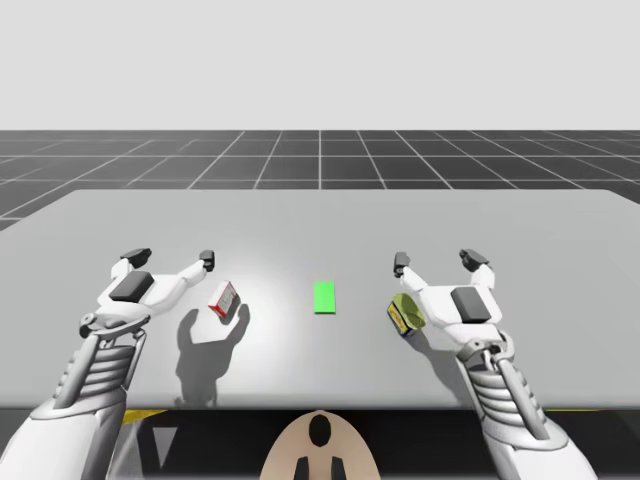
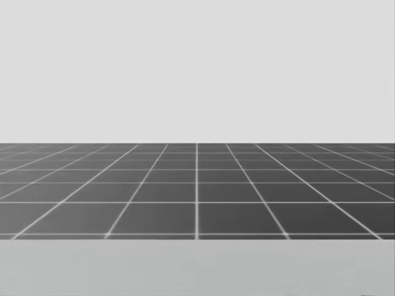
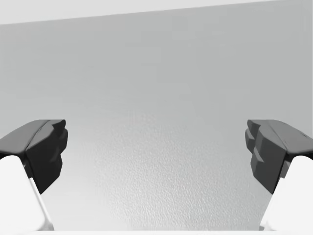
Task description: Look at the card. If it is red, pick the object on the left. If it is green, pick the object on the right.
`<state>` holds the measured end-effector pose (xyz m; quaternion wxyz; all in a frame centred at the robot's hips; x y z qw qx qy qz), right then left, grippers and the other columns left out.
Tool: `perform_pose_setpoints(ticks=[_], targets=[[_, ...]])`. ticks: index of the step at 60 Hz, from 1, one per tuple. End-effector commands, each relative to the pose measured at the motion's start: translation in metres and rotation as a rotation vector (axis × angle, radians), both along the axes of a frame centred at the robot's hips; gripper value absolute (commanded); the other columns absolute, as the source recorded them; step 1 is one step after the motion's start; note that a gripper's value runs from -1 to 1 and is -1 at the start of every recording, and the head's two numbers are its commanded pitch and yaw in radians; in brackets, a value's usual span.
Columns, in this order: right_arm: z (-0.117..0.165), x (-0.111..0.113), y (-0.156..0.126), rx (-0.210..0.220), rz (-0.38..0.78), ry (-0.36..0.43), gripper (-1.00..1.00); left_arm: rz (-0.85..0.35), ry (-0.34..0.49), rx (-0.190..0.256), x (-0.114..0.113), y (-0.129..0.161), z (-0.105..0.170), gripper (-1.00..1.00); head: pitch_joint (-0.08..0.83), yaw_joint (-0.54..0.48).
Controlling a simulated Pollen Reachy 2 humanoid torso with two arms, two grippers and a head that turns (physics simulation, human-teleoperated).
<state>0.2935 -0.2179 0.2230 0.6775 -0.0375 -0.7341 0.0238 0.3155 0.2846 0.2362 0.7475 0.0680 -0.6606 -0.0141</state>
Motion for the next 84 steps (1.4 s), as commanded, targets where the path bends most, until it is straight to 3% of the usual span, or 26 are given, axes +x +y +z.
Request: perform_pose_setpoints(ticks=[1, 9, 44, 58, 84], targets=[[-0.0037, -0.0031, 0.0084, 0.018, -0.029, -0.012, -1.0, 0.002, 0.004, -0.004, -0.0004, 0.0006, 0.0001, -1.0, -0.004, 0.0], [-0.0028, 0.0, 0.0071, 0.015, -0.026, 0.011, -1.0, 0.005, 0.006, -0.006, 0.0001, 0.001, 0.0001, -1.0, 0.053, 0.0], [-0.0066, 0.0035, 0.0068, -0.001, -0.05, 0.014, -1.0, -0.001, 0.008, 0.0, 0.0015, 0.0009, -0.0005, -1.0, 0.554, 0.04], [-0.0062, 0.0033, 0.007, 0.0, -0.047, 0.013, -1.0, -0.008, 0.009, 0.0, 0.0017, 0.0012, -0.0002, -1.0, 0.702, 0.0], [-0.0052, 0.0026, 0.0071, 0.0, -0.041, 0.009, -1.0, -0.008, 0.003, -0.003, 0.0009, 0.001, 0.0013, -1.0, 0.691, -0.03]])
